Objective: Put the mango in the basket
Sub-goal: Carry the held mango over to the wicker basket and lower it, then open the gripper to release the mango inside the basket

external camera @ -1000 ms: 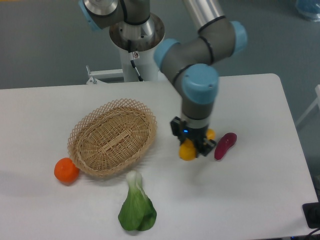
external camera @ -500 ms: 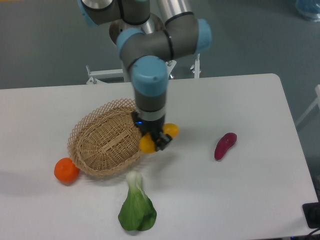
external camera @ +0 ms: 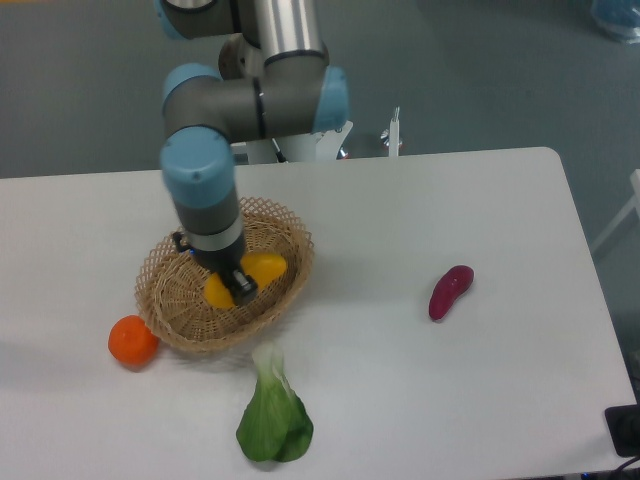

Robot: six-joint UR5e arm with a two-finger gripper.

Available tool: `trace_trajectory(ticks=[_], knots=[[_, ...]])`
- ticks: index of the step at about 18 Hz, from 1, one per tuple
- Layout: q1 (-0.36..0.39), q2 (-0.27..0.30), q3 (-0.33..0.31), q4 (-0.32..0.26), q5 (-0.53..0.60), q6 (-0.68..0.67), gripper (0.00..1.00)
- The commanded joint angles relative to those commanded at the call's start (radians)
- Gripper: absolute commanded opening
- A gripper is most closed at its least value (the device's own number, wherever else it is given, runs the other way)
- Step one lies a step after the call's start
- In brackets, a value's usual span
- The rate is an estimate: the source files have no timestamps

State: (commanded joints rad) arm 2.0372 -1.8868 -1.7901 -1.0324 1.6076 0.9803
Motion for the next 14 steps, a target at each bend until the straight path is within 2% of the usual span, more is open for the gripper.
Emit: trace_trajectory(ticks=[7, 10, 13, 14], knots=[[-0.017, -0.023, -0.008, -0.002, 0.032, 0.000, 0.40], [-0.020, -0.028, -0.008, -0.003, 0.038, 0.000, 0.43], [-0.020, -0.029, -0.008, -0.002, 0.035, 0.003, 0.67], [-0.020, -0.028, -0.008, 0.000, 0.035, 0.003, 0.72]])
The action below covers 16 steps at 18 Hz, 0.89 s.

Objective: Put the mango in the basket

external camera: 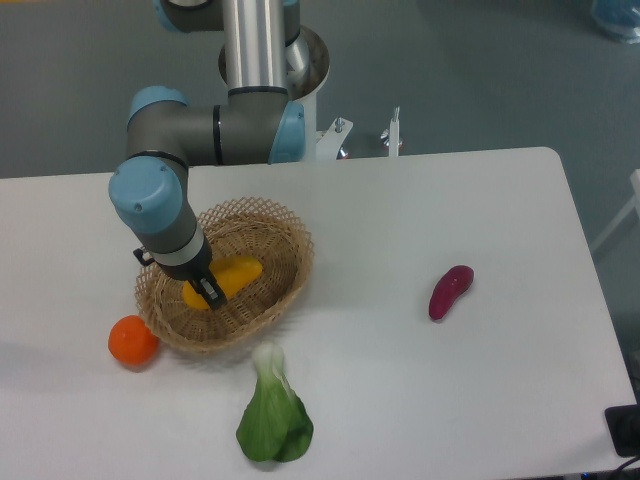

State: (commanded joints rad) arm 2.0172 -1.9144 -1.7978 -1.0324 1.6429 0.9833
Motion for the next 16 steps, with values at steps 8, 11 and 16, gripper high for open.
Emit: trace_trajectory(ticks=[8, 11, 16], knots=[[0.012, 0.006, 0.002, 0.047, -0.008, -0.011, 1.00], [0.037, 0.014, -0.017, 0.110, -0.024, -0.163, 1.00], [0.159, 0.077, -0.037, 0.123, -0.026, -0.212, 1.00]])
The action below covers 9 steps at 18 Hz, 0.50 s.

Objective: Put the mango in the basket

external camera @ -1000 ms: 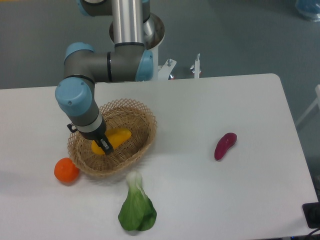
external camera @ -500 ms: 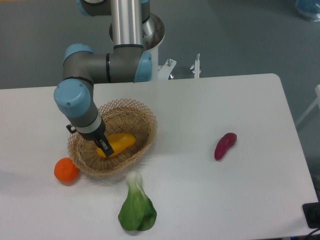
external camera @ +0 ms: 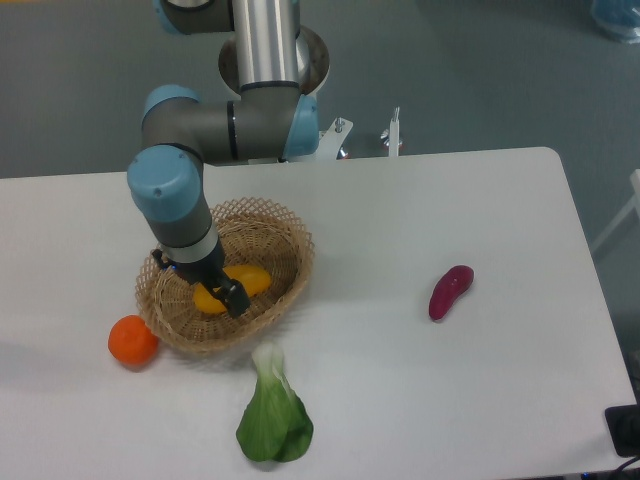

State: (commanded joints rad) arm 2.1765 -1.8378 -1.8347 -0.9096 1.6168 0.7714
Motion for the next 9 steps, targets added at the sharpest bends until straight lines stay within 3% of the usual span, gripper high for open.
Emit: trace_trajectory(ticks=[6, 9], knots=[[0.121, 0.025, 0.011, 0.000, 0.000, 0.075, 1.00], [0.184, 0.017, 0.063, 0.000, -0.009, 0.118, 1.00]])
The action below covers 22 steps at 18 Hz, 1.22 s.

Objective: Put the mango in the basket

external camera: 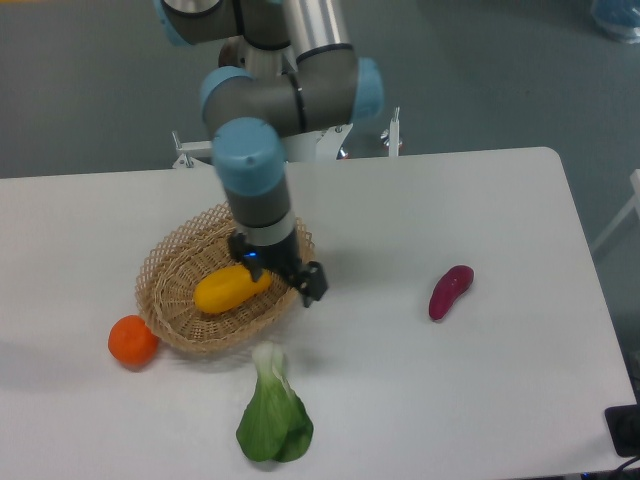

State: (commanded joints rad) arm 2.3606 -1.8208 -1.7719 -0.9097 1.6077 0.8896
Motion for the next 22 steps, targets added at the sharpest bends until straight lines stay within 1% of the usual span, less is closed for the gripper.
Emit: trace_trajectory(ticks=[2, 5, 9, 12, 15, 17, 19, 22], knots=[[0.031, -0.015, 0.038, -0.002, -0.017, 0.026, 1.00], [0.066, -0.038, 0.072, -0.002, -0.031, 0.063, 1.00], [0.111, -0.060, 0.092, -0.002, -0.032, 0.144, 1.00], [0.158, -0.075, 0.111, -0.002, -0.038, 0.235, 1.00], [0.212, -0.083, 0.129, -0.003, -0.084, 0.302, 1.00], [0.242, -0.095, 0.140, -0.005, -0.095, 0.356, 1.00], [0.267, -0.101, 0.155, -0.027, -0.097, 0.422, 1.00], [0.302, -0.126, 0.196, -0.067, -0.103, 0.462, 1.00]])
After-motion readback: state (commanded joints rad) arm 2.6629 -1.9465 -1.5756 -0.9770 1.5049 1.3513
